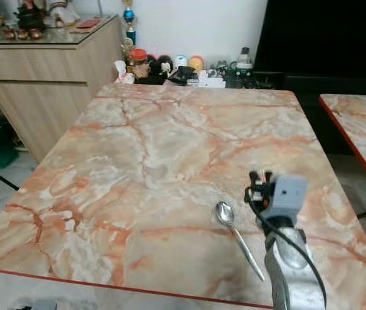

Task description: Setting the table

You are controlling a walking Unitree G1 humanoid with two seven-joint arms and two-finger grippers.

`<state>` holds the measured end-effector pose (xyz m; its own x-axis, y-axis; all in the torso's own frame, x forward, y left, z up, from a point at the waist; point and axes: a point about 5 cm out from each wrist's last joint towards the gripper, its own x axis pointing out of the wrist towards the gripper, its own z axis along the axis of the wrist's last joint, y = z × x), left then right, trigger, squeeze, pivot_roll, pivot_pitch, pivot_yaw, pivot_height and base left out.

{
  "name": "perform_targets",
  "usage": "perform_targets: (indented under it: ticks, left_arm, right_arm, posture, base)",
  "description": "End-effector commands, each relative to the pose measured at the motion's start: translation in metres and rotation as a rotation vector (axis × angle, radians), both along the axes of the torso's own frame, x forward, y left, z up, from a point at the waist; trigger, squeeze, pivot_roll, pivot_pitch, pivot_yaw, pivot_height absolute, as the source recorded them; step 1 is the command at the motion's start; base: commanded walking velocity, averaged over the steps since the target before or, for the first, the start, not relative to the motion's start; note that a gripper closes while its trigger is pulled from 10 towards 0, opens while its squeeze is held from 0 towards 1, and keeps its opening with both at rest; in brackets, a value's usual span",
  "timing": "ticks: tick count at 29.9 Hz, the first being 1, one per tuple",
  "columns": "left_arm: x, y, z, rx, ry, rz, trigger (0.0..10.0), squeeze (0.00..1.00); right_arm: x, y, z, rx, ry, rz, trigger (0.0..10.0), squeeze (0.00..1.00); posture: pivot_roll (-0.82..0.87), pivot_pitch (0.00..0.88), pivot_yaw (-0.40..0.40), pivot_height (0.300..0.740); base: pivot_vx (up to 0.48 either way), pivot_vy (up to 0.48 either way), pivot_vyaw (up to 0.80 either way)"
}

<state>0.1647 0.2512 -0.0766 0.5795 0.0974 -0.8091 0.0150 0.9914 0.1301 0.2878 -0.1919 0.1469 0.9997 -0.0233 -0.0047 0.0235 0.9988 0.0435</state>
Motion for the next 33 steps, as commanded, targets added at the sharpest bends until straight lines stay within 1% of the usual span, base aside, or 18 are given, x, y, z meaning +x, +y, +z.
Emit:
perform_targets:
  ticks: [1,3,4,5,6,7,10,11,13,14,15,16,17,19,20,23,28,33]
  left_arm:
    - [-0.006,0.002,-0.002,0.017,0.033,-0.022,10.0,0.00]
    - [-0.007,0.002,-0.003,0.017,0.038,-0.029,10.0,0.00]
    - [-0.007,0.002,-0.003,0.017,0.038,-0.029,10.0,0.00]
    - [-0.007,0.000,-0.003,0.020,0.044,-0.047,10.0,0.00]
    - [-0.007,0.000,-0.003,0.020,0.044,-0.047,10.0,0.00]
    - [-0.006,-0.001,-0.003,0.021,0.044,-0.055,10.0,0.00]
    - [-0.006,-0.001,-0.003,0.023,0.040,-0.059,10.0,0.00]
    - [-0.007,0.000,-0.003,0.023,0.041,-0.061,10.0,0.00]
    - [-0.007,0.000,-0.003,0.023,0.042,-0.061,10.0,0.00]
    - [-0.007,-0.001,-0.003,0.023,0.043,-0.062,10.0,0.00]
    - [-0.007,-0.001,-0.003,0.023,0.043,-0.062,10.0,0.00]
    - [-0.007,0.000,-0.003,0.024,0.043,-0.064,10.0,0.00]
    - [-0.007,0.000,-0.003,0.025,0.045,-0.067,10.0,0.00]
    - [-0.007,0.000,-0.003,0.026,0.047,-0.071,10.0,0.00]
    - [-0.007,0.000,-0.003,0.027,0.048,-0.072,10.0,0.00]
    - [-0.008,0.000,-0.003,0.028,0.049,-0.076,10.0,0.00]
    - [-0.009,0.001,-0.003,0.028,0.050,-0.077,10.0,0.00]
    - [-0.010,0.001,-0.004,0.026,0.052,-0.074,10.0,0.00]
  right_arm:
    - [-0.008,0.015,0.000,0.041,0.051,0.042,10.0,1.00]
    - [-0.013,0.024,-0.004,0.051,0.084,0.091,10.0,1.00]
    - [-0.013,0.024,-0.004,0.051,0.084,0.091,10.0,1.00]
    - [-0.015,0.028,-0.011,0.025,0.129,0.119,10.0,1.00]
    - [-0.015,0.028,-0.011,0.025,0.129,0.119,10.0,1.00]
    - [-0.016,0.027,-0.018,0.021,0.187,0.110,10.0,1.00]
    - [-0.018,0.028,-0.031,0.009,0.286,0.145,10.0,1.00]
    - [-0.020,0.027,-0.037,-0.022,0.331,0.146,10.0,1.00]
    - [-0.020,0.026,-0.040,-0.020,0.353,0.138,10.0,1.00]
    - [-0.021,0.026,-0.043,-0.025,0.382,0.155,10.0,0.89]
    - [-0.021,0.026,-0.044,-0.030,0.391,0.168,10.0,0.89]
    - [-0.022,0.028,-0.045,-0.042,0.405,0.200,10.0,0.65]
    - [-0.022,0.030,-0.046,-0.043,0.406,0.239,10.0,0.00]
    - [-0.022,0.031,-0.046,-0.033,0.401,0.252,10.0,0.00]
    - [-0.020,0.030,-0.047,-0.009,0.407,0.237,10.0,0.00]
    - [-0.017,0.027,-0.049,-0.039,0.418,0.244,10.0,0.00]
    - [-0.015,0.020,-0.046,-0.033,0.423,0.247,10.0,0.00]
    - [-0.016,0.010,-0.049,-0.058,0.426,0.275,10.0,0.00]
  posture:
    - [-0.03,0.071,0.022,0.740]
    - [-0.03,0.072,0.024,0.740]
    - [-0.03,0.072,0.024,0.740]
    - [-0.03,0.070,0.025,0.740]
    - [-0.03,0.070,0.025,0.740]
    - [-0.03,0.067,0.024,0.740]
    - [-0.03,0.063,0.021,0.740]
    - [-0.03,0.061,0.020,0.740]
    - [-0.03,0.059,0.019,0.740]
    - [-0.03,0.058,0.019,0.740]
    - [-0.03,0.058,0.019,0.740]
    - [-0.02,0.055,0.019,0.740]
    - [-0.02,0.053,0.018,0.740]
    - [-0.02,0.053,0.018,0.740]
    - [-0.02,0.053,0.018,0.740]
    - [-0.02,0.057,0.025,0.740]
    - [-0.02,0.069,0.028,0.740]
    - [-0.02,0.080,0.028,0.740]
  base:
    - [0.000,0.000,0.00]
    - [0.000,0.000,0.00]
    - [0.000,0.000,0.00]
    - [0.000,0.000,0.00]
    - [0.000,0.000,0.00]
    - [0.000,0.000,0.00]
    - [0.000,0.000,0.00]
    - [0.000,0.000,0.00]
    - [0.000,0.000,0.00]
    - [0.000,0.000,0.00]
    - [0.000,0.000,0.00]
    - [0.000,0.000,0.00]
    - [0.000,0.000,0.00]
    - [0.000,0.000,0.00]
    - [0.000,0.000,0.00]
    - [0.000,0.000,0.00]
    - [0.000,0.000,0.00]
    - [0.000,0.000,0.00]
